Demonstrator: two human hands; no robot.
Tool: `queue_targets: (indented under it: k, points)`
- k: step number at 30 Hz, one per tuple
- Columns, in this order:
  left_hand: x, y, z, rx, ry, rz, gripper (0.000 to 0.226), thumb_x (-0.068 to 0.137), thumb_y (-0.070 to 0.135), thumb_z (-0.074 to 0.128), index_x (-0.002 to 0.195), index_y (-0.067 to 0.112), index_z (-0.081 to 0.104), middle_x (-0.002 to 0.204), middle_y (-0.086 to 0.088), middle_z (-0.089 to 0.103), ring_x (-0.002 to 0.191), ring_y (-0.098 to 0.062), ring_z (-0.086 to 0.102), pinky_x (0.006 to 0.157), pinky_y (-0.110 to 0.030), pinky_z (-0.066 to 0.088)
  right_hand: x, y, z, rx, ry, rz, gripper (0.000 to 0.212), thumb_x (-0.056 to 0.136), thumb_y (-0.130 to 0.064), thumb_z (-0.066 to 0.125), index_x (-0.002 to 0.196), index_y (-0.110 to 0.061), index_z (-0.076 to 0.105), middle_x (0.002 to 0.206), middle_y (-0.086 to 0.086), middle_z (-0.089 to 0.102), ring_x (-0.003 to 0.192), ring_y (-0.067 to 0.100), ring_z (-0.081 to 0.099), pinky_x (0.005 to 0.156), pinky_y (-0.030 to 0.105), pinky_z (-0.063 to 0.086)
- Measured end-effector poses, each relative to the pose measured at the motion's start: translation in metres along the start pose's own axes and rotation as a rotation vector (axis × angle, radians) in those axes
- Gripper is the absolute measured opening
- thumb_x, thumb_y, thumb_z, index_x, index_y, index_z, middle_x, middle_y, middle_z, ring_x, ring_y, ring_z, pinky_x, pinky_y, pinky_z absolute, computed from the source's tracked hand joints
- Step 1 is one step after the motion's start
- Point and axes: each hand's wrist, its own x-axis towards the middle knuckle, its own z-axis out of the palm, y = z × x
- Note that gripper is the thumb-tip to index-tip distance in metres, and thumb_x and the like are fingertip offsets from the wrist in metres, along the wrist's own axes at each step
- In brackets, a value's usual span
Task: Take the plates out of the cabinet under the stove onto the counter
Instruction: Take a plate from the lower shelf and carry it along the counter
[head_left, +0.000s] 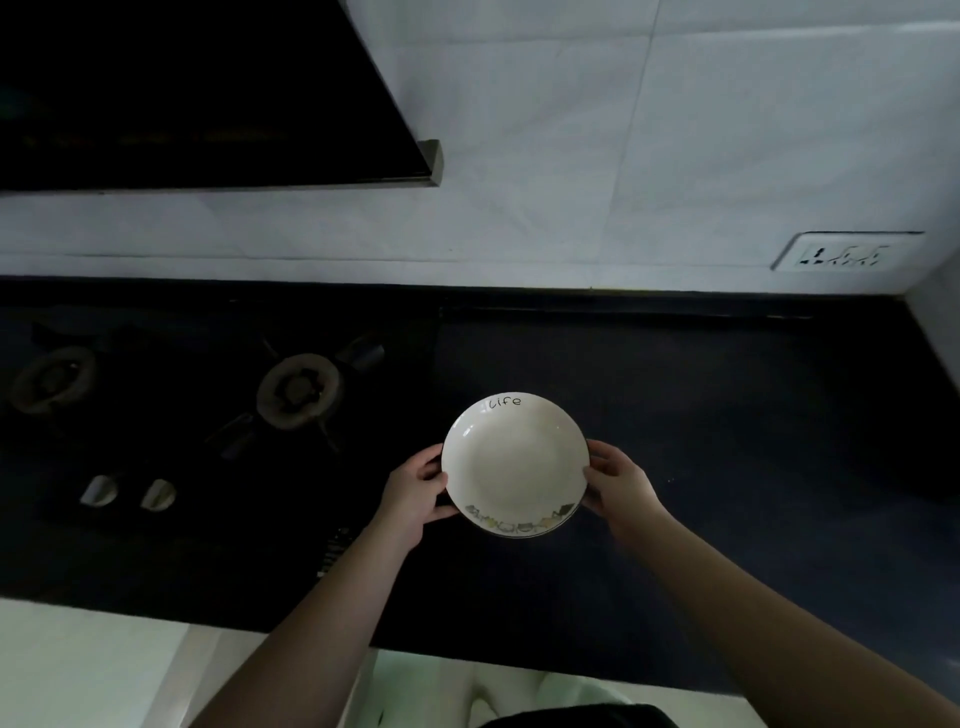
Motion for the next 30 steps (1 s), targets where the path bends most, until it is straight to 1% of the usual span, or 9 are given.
queue_targets:
  k: [3, 5, 7, 10, 12, 16, 24, 28, 30]
  points:
    - [0.007, 0.000, 0.003, 0.017, 0.022, -0.008, 0.045, 0.096, 0.001, 0.055, 0.132, 0.027, 0.058, 0.125, -0.001, 0.058, 0.113, -0.020, 0.061, 0.066, -0.039, 0.062, 0.009, 0.002, 0.000, -0.001, -0.005, 0.013, 0.033, 0.091, -0.001, 0.058, 0.116, -0.022, 0.061, 0.116, 0.005, 0.067, 0.102, 0.024, 0.068, 0.076, 0.038, 0.061]
    - [0.011, 0.000, 0.005, 0.031, 0.031, -0.004, 0.043, 0.096, 0.001, 0.056, 0.129, 0.029, 0.059, 0.119, 0.003, 0.059, 0.104, -0.013, 0.062, 0.059, -0.033, 0.061, 0.013, 0.002, 0.000, 0.001, -0.011, 0.018, 0.033, 0.092, 0.000, 0.056, 0.115, -0.023, 0.061, 0.115, 0.003, 0.067, 0.101, 0.023, 0.068, 0.071, 0.034, 0.060]
    - [0.014, 0.001, 0.006, 0.034, 0.038, -0.001, 0.042, 0.095, 0.001, 0.057, 0.124, 0.032, 0.060, 0.112, 0.007, 0.060, 0.098, -0.008, 0.061, 0.056, -0.030, 0.059, 0.016, 0.003, 0.000, 0.002, -0.015, 0.019, 0.033, 0.093, 0.000, 0.055, 0.117, -0.022, 0.060, 0.115, 0.001, 0.067, 0.101, 0.022, 0.068, 0.070, 0.033, 0.059]
    - [0.018, 0.002, 0.007, 0.033, 0.036, -0.004, 0.041, 0.095, 0.002, 0.057, 0.119, 0.035, 0.060, 0.106, 0.011, 0.060, 0.095, -0.005, 0.061, 0.054, -0.028, 0.058, 0.020, 0.003, -0.001, 0.003, -0.023, 0.013, 0.035, 0.093, 0.000, 0.054, 0.121, -0.020, 0.059, 0.114, 0.002, 0.068, 0.100, 0.022, 0.068, 0.069, 0.031, 0.059]
    - [0.019, 0.001, 0.007, 0.035, 0.041, -0.004, 0.041, 0.096, 0.002, 0.057, 0.120, 0.035, 0.060, 0.107, 0.010, 0.060, 0.094, -0.005, 0.061, 0.053, -0.028, 0.058, 0.020, 0.003, 0.000, -0.003, -0.024, 0.011, 0.036, 0.092, 0.000, 0.055, 0.122, -0.019, 0.058, 0.114, 0.002, 0.067, 0.099, 0.021, 0.068, 0.068, 0.030, 0.059]
    - [0.020, 0.002, 0.008, 0.049, 0.062, 0.007, 0.044, 0.096, 0.003, 0.058, 0.133, 0.028, 0.056, 0.118, 0.004, 0.059, 0.097, -0.009, 0.062, 0.054, -0.027, 0.059, 0.022, 0.003, 0.001, -0.029, -0.010, -0.004, 0.035, 0.093, -0.001, 0.055, 0.122, -0.020, 0.058, 0.112, 0.001, 0.067, 0.099, 0.020, 0.068, 0.069, 0.032, 0.060]
    - [0.019, 0.002, 0.004, 0.098, 0.116, 0.050, 0.045, 0.096, 0.004, 0.057, 0.135, 0.027, 0.055, 0.118, 0.006, 0.056, 0.108, -0.015, 0.058, 0.057, -0.028, 0.059, 0.025, 0.002, 0.009, -0.140, -0.017, -0.027, 0.033, 0.093, -0.005, 0.058, 0.118, -0.026, 0.059, 0.109, -0.006, 0.066, 0.096, 0.016, 0.067, 0.066, 0.031, 0.061]
    - [0.016, 0.001, 0.002, 0.123, 0.143, 0.063, 0.045, 0.097, 0.004, 0.056, 0.137, 0.024, 0.053, 0.121, 0.002, 0.055, 0.106, -0.017, 0.058, 0.061, -0.031, 0.060, 0.025, 0.000, 0.013, -0.193, -0.022, -0.046, 0.034, 0.092, -0.008, 0.060, 0.120, -0.026, 0.058, 0.110, -0.006, 0.063, 0.096, 0.015, 0.065, 0.068, 0.033, 0.062]
    - [0.014, 0.000, 0.001, 0.129, 0.158, 0.064, 0.045, 0.097, 0.004, 0.055, 0.137, 0.023, 0.053, 0.121, 0.001, 0.055, 0.105, -0.017, 0.058, 0.061, -0.031, 0.059, 0.024, 0.000, 0.015, -0.224, -0.037, -0.058, 0.033, 0.092, -0.008, 0.060, 0.118, -0.028, 0.057, 0.108, -0.008, 0.063, 0.094, 0.013, 0.065, 0.065, 0.029, 0.061]
